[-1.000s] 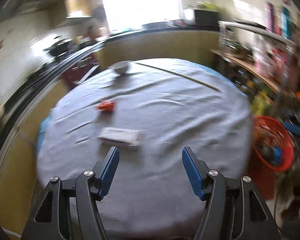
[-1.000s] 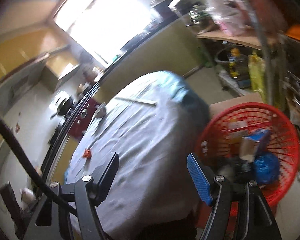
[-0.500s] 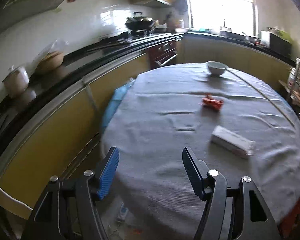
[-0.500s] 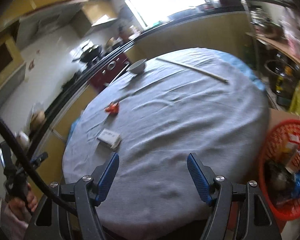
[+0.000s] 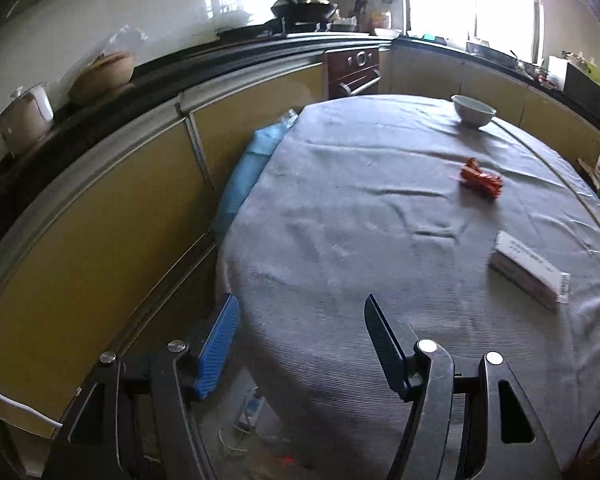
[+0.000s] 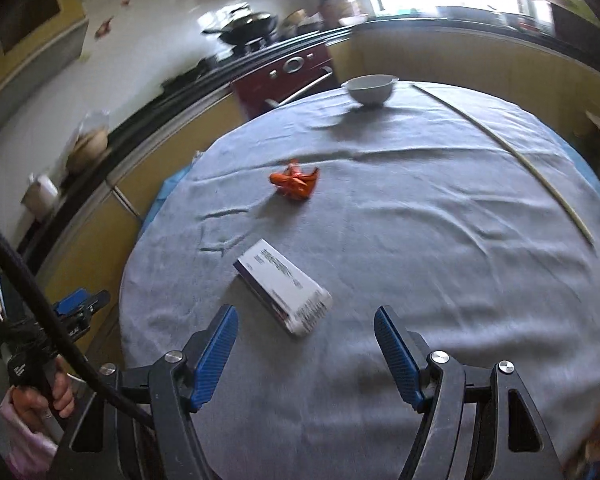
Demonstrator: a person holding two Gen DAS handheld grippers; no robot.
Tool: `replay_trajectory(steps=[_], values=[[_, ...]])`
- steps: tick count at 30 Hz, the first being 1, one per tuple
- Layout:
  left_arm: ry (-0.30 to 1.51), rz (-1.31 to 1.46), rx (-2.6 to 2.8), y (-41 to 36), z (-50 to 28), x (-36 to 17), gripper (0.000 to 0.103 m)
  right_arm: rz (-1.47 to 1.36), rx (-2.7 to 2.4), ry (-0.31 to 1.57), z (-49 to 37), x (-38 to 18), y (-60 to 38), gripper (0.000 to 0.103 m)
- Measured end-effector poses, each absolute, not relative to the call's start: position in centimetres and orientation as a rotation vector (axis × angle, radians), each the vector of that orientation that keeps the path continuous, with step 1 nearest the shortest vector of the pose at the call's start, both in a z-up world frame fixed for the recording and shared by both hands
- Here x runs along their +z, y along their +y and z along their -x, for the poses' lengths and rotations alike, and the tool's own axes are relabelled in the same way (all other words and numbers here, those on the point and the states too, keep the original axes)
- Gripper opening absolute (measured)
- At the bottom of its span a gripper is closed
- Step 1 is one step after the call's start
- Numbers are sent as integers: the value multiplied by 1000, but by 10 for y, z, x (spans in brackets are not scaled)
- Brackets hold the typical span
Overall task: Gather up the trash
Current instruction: 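Move both tools back over the table toward the white box and orange wrapper, then grasp the white-and-purple medicine box with the right tool while the left grasps the orange wrapper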
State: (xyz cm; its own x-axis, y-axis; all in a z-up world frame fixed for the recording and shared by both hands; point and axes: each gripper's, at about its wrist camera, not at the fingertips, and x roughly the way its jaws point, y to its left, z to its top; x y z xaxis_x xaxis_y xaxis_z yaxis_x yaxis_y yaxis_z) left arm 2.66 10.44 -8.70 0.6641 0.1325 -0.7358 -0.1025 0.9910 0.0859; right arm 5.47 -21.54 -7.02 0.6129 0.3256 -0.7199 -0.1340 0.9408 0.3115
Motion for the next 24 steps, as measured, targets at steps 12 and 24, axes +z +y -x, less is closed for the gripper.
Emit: replay_trajectory(steps=[12, 24], values=[[849, -23, 196, 141, -51, -94, 67, -168, 420, 1016, -151, -119, -177, 74], [862, 3, 75, 111, -94, -77, 67, 26, 439, 1021, -140, -139, -144, 64]])
